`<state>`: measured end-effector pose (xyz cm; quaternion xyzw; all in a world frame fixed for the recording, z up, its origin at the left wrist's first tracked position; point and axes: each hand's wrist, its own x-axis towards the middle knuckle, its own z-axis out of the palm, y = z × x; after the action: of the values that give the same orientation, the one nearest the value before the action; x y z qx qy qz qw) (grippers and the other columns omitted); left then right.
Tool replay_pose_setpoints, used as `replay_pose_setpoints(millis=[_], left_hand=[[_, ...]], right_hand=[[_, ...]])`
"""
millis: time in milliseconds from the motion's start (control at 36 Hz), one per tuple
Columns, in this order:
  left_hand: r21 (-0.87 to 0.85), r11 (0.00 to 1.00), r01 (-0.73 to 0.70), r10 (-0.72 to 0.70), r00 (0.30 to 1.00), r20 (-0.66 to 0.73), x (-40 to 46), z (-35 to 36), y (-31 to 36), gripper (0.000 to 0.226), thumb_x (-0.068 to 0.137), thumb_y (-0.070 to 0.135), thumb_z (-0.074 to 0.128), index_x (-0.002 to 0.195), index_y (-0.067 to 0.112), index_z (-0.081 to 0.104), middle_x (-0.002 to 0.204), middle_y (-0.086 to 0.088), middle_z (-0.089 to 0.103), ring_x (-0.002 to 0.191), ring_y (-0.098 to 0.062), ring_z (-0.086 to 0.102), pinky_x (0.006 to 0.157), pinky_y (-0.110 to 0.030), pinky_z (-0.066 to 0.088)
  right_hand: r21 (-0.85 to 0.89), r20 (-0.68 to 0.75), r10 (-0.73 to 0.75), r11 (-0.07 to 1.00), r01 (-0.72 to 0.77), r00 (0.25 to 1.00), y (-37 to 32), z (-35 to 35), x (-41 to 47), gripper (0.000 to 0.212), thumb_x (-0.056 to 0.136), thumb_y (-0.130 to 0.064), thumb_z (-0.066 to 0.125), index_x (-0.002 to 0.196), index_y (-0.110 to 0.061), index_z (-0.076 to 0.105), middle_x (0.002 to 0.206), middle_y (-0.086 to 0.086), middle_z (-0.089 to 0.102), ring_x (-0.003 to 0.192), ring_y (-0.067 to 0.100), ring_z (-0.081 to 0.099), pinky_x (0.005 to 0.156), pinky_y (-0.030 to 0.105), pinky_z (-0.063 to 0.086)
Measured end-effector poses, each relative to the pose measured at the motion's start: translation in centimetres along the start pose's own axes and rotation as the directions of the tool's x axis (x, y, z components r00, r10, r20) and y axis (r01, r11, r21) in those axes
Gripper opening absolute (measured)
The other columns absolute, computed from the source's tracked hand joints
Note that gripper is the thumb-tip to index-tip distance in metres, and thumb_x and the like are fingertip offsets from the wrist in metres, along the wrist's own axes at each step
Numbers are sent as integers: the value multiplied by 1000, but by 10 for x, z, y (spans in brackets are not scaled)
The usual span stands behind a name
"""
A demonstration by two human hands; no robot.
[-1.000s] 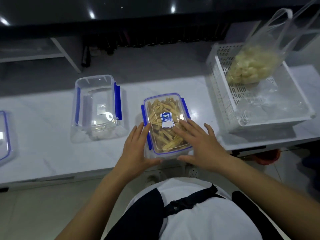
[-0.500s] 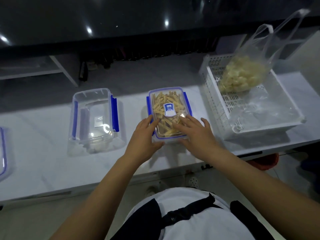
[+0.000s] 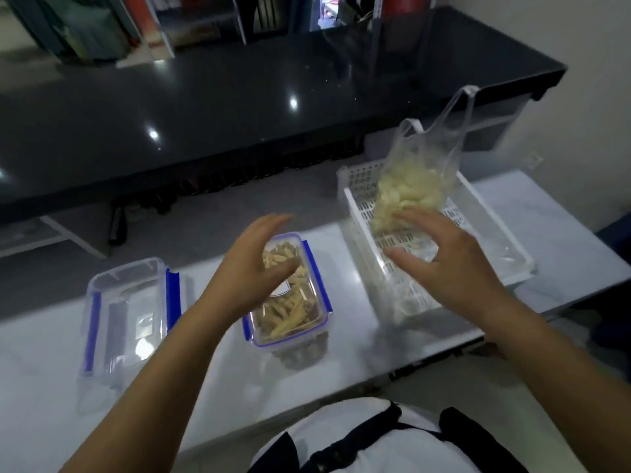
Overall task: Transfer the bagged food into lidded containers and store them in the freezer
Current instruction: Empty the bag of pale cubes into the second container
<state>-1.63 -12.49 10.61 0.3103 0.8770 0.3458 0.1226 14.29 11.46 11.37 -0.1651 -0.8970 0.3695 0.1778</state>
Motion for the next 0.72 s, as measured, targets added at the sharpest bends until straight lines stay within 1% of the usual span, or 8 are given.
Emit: replay_pose_setpoints(millis=[56, 139, 222, 306, 417, 528, 583, 722], left_hand=[[46, 992, -118, 118, 993, -4, 29, -3, 32, 69, 90, 29, 72, 150, 37, 37, 157, 9, 37, 140, -11, 36, 111, -33, 34], [125, 950, -285, 285, 958, 20, 76, 2, 80, 72, 90, 25, 72, 153, 29, 37, 158, 3, 36, 146, -14, 33, 119, -39, 32], [209, 900, -383, 378, 923, 64, 126, 16, 121, 78, 89, 21, 73, 155, 26, 34, 161, -3, 31, 148, -20, 28, 121, -36, 27], [298, 840, -454, 439, 891, 121, 167, 32, 150, 90, 83, 12, 76, 157, 30, 29, 162, -8, 26, 148, -28, 27, 118, -36, 29], [422, 755, -502, 448, 865, 227, 207, 47, 172, 105, 78, 11, 82, 158, 37, 19, 164, -9, 20, 149, -32, 22, 117, -44, 33], [441, 720, -536, 445, 844, 300, 237, 56, 192, 103, 77, 13, 84, 157, 36, 24, 161, -6, 28, 147, -30, 25, 116, -42, 33], [444, 704, -554, 432, 831, 351, 250, 58, 203, 99, 78, 8, 82, 156, 35, 28, 157, -3, 35, 144, -27, 31, 115, -42, 36], [451, 732, -511, 279, 829, 485, 271, 57, 231, 91, 79, 13, 83, 148, 48, 34, 153, 2, 41, 137, -21, 40, 109, -39, 38]], right_hand=[[-71, 5, 84, 994, -84, 996, 24, -19, 14, 63, 83, -44, 77, 140, -28, 56, 148, -5, 50, 138, 13, 43, 114, 30, 34], [-261, 40, 247, 938, -229, 968, 63, -34, 26, 79, 80, -65, 67, 149, -37, 42, 161, 0, 35, 148, 22, 30, 119, 48, 28], [-441, 61, 354, 848, -293, 933, 103, -32, 26, 84, 79, -80, 51, 152, -43, 31, 166, -1, 23, 152, 25, 20, 119, 53, 20], [-507, 73, 395, 806, -307, 916, 141, -24, 21, 83, 81, -84, 38, 154, -45, 25, 168, -1, 16, 154, 25, 11, 119, 55, 11], [-535, 69, 364, 799, -274, 929, 172, -15, 13, 86, 82, -88, 17, 155, -44, 26, 168, 1, 18, 154, 26, 8, 121, 52, 2], [-582, 66, 303, 786, -209, 951, 185, -10, 9, 91, 78, -82, -3, 156, -43, 24, 168, 0, 17, 155, 23, 6, 119, 55, -5], [-605, 81, 290, 774, -184, 954, 187, -7, 8, 90, 79, -81, -5, 156, -43, 24, 168, -1, 16, 155, 22, 6, 117, 58, -7], [-567, 30, 237, 804, -179, 971, 182, -8, 5, 80, 87, -74, 14, 146, -34, 50, 159, 5, 40, 150, 27, 29, 117, 61, 1]])
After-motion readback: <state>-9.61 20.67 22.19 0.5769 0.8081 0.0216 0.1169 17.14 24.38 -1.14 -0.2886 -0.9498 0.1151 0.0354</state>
